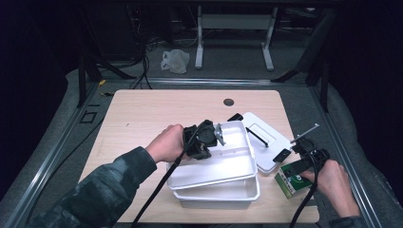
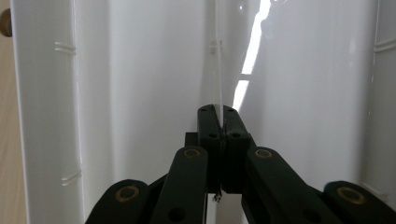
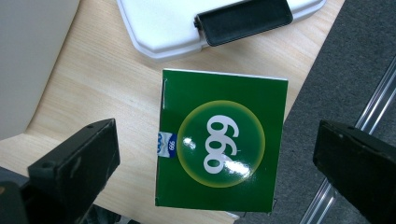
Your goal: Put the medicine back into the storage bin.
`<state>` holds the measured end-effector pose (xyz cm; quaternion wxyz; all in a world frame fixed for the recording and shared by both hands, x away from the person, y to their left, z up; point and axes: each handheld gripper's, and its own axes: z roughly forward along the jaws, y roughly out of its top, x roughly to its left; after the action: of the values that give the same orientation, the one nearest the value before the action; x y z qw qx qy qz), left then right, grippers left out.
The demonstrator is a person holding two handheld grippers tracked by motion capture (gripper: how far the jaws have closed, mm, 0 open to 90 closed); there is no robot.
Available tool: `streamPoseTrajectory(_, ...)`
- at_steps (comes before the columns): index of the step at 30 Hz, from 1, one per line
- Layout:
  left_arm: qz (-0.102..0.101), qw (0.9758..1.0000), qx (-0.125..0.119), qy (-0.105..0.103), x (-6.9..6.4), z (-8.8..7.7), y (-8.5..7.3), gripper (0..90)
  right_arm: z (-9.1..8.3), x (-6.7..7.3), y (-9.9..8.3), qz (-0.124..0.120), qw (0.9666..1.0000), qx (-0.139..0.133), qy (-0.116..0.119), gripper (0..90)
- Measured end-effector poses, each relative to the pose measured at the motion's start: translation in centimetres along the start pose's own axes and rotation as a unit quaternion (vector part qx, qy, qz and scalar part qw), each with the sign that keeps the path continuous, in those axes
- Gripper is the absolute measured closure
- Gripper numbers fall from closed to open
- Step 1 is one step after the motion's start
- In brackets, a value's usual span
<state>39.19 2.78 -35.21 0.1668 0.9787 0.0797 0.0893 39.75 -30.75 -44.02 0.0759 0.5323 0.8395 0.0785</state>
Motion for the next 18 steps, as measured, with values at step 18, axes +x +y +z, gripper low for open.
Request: streamPoseTrajectory(18, -0.17, 0.9824, -0.009, 0.077, 3.5, -3.7, -6.8, 89.2, 0.1, -0.1, -0.2, 0.005, 1.0, -0.002, -0.004, 0.4)
